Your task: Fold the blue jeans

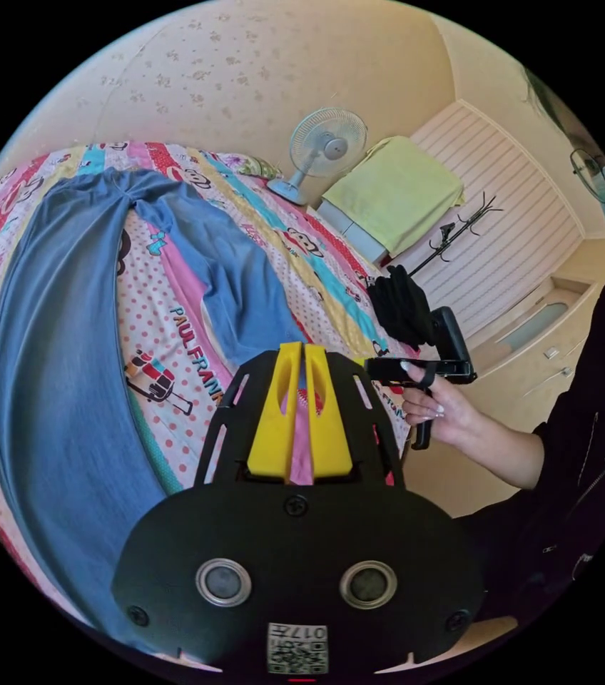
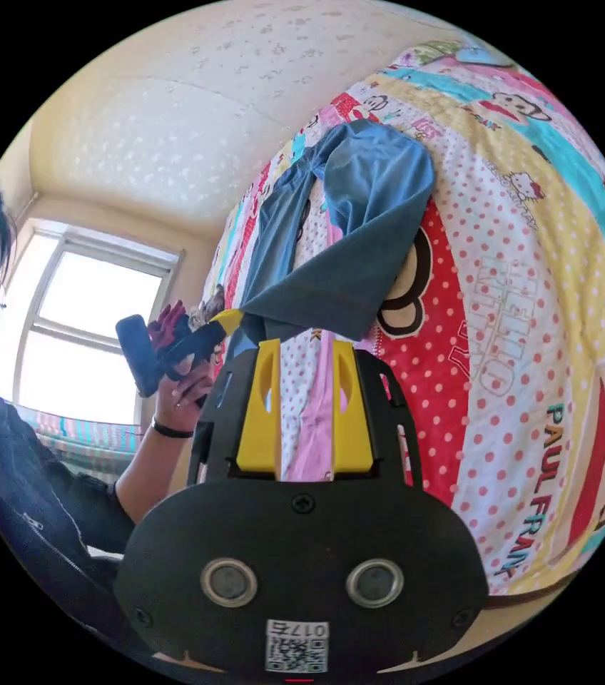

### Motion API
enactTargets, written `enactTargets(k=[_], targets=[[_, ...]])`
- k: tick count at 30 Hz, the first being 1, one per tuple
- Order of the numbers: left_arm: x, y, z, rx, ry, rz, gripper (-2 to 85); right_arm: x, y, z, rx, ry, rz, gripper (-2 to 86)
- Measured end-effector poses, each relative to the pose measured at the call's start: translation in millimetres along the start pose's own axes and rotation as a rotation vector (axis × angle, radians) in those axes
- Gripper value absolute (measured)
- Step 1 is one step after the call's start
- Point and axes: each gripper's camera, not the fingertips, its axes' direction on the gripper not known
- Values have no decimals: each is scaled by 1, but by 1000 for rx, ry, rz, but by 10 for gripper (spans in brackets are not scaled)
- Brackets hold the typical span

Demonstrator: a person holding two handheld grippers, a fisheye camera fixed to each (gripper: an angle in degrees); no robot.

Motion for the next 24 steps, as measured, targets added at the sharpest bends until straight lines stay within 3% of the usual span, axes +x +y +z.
enactTargets(k=[7,17,20,24], targets=[[1,3,-8,-24,-33,71,-7,-91,-10,24,20,229,-201,123],[-10,19,-48,121,35,127,-9,-115,0,0,305,411,-75,132],[-13,19,-55,136,48,140,-9,-110,-4,-9,322,406,-31,137],[-15,18,-58,98,-78,138,-9,-112,-8,-21,278,476,18,138]])
